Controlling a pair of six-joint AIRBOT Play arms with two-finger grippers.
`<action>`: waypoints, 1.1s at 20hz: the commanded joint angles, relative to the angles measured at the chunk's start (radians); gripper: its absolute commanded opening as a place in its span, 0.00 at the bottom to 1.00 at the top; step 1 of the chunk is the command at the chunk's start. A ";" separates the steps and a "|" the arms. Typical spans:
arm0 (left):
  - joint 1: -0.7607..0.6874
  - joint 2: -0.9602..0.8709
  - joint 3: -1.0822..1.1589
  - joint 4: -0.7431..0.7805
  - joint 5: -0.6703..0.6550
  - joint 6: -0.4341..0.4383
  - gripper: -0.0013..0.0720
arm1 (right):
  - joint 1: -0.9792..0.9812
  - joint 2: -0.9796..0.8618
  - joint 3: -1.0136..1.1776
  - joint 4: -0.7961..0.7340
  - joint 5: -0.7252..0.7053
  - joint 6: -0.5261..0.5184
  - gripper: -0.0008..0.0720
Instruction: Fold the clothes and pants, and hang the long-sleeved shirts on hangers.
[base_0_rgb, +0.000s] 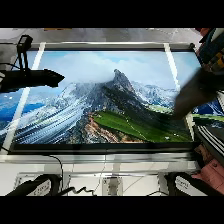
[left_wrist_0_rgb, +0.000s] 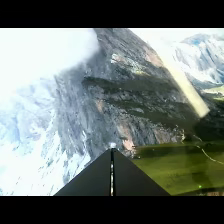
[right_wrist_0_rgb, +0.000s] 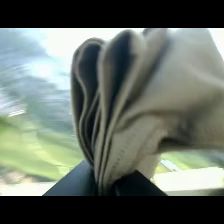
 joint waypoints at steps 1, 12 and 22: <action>0.017 0.014 0.001 0.009 -0.022 -0.003 0.04 | -0.207 0.212 0.001 -0.304 0.189 0.169 0.03; 0.017 0.011 0.001 0.010 -0.022 -0.003 0.04 | -0.893 0.454 -0.002 -0.538 0.198 0.288 0.15; 0.017 0.011 0.001 0.010 -0.022 -0.003 0.04 | -0.956 0.437 -0.002 -0.344 -0.030 0.406 0.42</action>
